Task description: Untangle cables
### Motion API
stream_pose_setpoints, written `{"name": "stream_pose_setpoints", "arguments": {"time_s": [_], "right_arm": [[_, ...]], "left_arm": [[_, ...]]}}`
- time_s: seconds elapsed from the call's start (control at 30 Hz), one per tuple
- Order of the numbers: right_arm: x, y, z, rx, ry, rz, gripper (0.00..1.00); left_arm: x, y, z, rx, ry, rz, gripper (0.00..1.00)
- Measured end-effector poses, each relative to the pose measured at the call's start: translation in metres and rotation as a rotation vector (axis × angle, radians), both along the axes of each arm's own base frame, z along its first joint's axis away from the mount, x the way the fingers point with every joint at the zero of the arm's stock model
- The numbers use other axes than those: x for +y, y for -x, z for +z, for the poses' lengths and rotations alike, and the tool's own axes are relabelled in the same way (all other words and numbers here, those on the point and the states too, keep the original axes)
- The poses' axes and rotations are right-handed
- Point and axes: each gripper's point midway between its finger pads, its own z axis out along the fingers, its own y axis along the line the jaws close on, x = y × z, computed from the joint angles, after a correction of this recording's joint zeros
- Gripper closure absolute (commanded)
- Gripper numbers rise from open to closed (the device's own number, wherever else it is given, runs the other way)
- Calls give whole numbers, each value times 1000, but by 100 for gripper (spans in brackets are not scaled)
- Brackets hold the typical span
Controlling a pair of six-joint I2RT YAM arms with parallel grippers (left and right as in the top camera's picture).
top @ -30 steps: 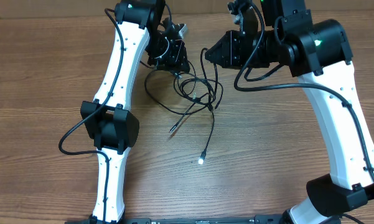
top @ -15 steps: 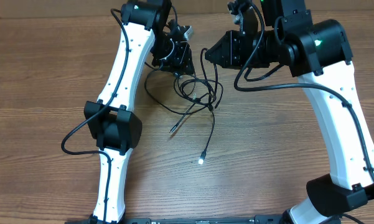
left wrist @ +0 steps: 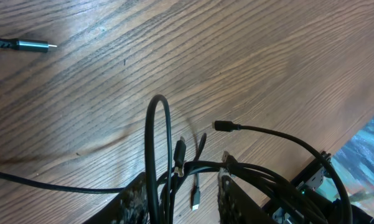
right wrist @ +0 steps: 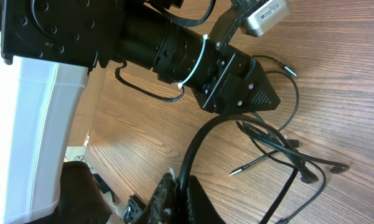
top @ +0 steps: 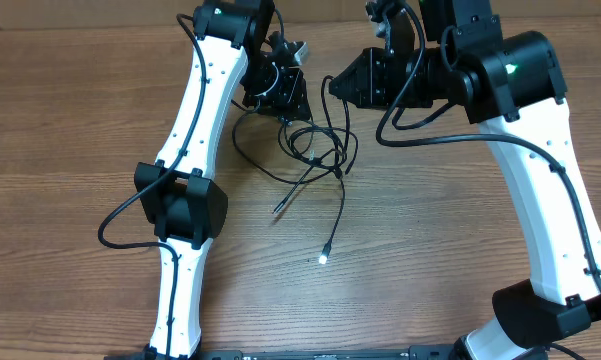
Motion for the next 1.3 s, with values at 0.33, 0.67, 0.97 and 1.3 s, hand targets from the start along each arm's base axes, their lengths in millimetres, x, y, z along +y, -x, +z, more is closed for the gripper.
{"name": "stream_pose_setpoints", "arguments": {"time_s": [0.33,0.67,0.97,1.3], "right_arm": [[0,0,1,-3,-1,0,96],[0,-1,1,-4,-2,0,96],[0,0,1,-3,-1,0,96],[1,-2,2,-11,-4,0,96]], "left_arm": [[-11,6,0,1,-1,-25,64],[-11,6,0,1,0,-25,64],[-10,6,0,0,-4,-25,63],[-9,5,-1,-2,-11,-24,62]]}}
